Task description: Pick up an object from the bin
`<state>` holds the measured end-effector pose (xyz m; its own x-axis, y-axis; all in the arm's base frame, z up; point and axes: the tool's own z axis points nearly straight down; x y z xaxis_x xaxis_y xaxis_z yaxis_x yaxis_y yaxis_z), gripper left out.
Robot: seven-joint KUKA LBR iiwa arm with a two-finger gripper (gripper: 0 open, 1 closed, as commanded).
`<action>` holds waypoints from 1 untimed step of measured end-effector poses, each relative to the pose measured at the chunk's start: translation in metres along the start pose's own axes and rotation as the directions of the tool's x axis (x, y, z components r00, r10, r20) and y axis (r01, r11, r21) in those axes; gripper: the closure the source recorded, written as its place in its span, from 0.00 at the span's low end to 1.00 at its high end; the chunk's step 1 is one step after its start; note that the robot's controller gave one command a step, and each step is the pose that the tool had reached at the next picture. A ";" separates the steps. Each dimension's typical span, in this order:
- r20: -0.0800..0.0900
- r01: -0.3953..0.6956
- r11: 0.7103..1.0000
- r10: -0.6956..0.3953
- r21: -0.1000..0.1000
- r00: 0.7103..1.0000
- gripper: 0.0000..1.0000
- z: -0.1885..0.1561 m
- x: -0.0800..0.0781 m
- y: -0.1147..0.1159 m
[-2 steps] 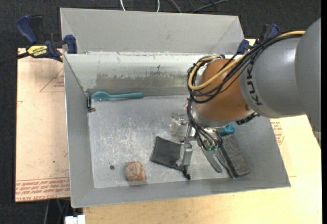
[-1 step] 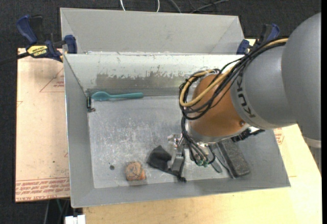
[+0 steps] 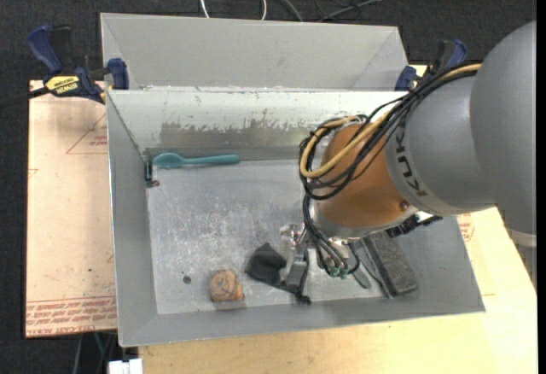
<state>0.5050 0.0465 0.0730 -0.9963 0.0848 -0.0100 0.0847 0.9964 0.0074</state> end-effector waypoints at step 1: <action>-0.002 -0.001 1.000 0.001 0.001 1.000 1.00 -0.077 -0.011 -0.001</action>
Offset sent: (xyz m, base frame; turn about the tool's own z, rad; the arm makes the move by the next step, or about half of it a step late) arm 0.0646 -0.0240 0.0014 -1.2832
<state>0.5149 0.0437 0.1503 -0.9963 0.0855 -0.0078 0.0854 0.9963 0.0068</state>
